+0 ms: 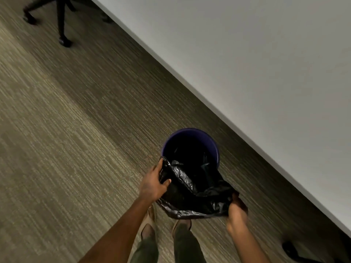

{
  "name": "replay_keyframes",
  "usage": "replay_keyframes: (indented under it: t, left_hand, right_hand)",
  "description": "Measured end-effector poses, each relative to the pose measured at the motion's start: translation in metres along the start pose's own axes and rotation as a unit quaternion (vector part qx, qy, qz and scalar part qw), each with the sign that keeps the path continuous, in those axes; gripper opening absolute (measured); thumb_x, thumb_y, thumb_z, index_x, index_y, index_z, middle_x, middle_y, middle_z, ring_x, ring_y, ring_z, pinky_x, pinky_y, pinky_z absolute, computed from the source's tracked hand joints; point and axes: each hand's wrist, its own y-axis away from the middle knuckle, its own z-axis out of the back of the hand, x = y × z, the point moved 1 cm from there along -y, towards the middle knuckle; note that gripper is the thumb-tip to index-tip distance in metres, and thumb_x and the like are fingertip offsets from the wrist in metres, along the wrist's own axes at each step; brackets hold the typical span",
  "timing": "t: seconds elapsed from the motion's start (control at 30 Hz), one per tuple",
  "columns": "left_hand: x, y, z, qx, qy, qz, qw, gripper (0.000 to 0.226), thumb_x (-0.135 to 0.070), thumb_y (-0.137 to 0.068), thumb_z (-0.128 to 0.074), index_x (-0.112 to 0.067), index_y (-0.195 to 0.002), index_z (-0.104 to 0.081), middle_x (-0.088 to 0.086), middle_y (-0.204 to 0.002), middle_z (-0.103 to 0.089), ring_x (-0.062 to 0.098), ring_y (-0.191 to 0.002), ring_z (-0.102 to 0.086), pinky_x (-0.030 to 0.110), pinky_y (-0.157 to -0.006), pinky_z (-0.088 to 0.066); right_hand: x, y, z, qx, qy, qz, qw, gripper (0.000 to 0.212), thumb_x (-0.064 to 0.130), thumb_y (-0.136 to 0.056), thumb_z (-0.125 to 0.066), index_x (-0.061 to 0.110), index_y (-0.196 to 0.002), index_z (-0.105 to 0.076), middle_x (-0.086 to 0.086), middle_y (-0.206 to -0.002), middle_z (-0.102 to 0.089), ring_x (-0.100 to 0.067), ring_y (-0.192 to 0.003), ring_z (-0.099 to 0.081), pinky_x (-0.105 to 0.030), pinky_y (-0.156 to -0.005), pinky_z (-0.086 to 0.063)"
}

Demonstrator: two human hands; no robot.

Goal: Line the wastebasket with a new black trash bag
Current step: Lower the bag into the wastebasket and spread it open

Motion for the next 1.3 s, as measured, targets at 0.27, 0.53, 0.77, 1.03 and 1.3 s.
replay_keyframes:
  t: [0.27,0.53,0.77,1.03,1.3]
  left_hand:
    - [-0.056,-0.086,0.023,-0.155,0.138,0.032,0.978,0.051,-0.018,-0.087,-0.075,-0.012,-0.136,-0.063,0.009,-0.127,-0.066,0.03,-0.121,-0.065,0.041,-0.104,-0.055]
    - [-0.07,-0.121,0.037,-0.171,0.132,-0.049,0.975,0.076,-0.025,-0.086,-0.078,-0.027,-0.155,-0.047,0.005,-0.137,-0.06,0.024,-0.113,-0.066,0.034,-0.096,-0.059]
    - [-0.015,-0.123,-0.006,-0.085,-0.032,-0.043,0.995,0.095,-0.05,-0.084,-0.073,-0.041,-0.163,-0.021,0.015,-0.134,-0.052,0.037,-0.1,-0.068,0.049,-0.083,-0.064]
    - [-0.012,-0.165,-0.013,-0.05,-0.103,-0.051,0.992,0.112,-0.035,-0.082,-0.076,-0.034,-0.165,-0.001,0.017,-0.13,-0.054,0.041,-0.1,-0.067,0.05,-0.083,-0.063]
    - [-0.015,-0.228,-0.021,-0.109,-0.025,-0.087,0.99,0.084,-0.024,-0.087,-0.072,-0.004,-0.158,-0.032,0.025,-0.115,-0.073,0.047,-0.108,-0.066,0.044,-0.082,-0.052]
  right_hand:
    - [0.092,-0.039,-0.051,0.009,-0.099,0.068,0.993,0.036,0.016,-0.109,-0.037,-0.003,-0.133,-0.056,-0.023,-0.126,-0.063,-0.036,-0.117,-0.061,-0.028,-0.082,-0.046]
    - [0.132,-0.051,-0.089,0.007,-0.115,0.173,0.978,0.028,0.03,-0.103,-0.053,0.011,-0.114,-0.069,-0.014,-0.121,-0.069,-0.027,-0.097,-0.069,-0.037,-0.079,-0.058]
    - [0.074,-0.089,-0.088,-0.004,0.172,0.242,0.955,0.051,0.056,-0.098,-0.052,0.01,-0.093,-0.074,-0.015,-0.095,-0.073,-0.034,-0.086,-0.069,-0.046,-0.075,-0.056]
    - [0.084,-0.12,-0.105,-0.033,0.151,0.262,0.953,0.05,0.049,-0.099,-0.056,0.003,-0.105,-0.077,-0.009,-0.094,-0.069,-0.026,-0.087,-0.065,-0.035,-0.076,-0.048]
    - [0.108,-0.169,-0.128,-0.071,0.069,0.274,0.957,0.048,0.041,-0.1,-0.058,0.009,-0.135,-0.058,-0.019,-0.133,-0.062,-0.039,-0.113,-0.063,-0.042,-0.086,-0.051]
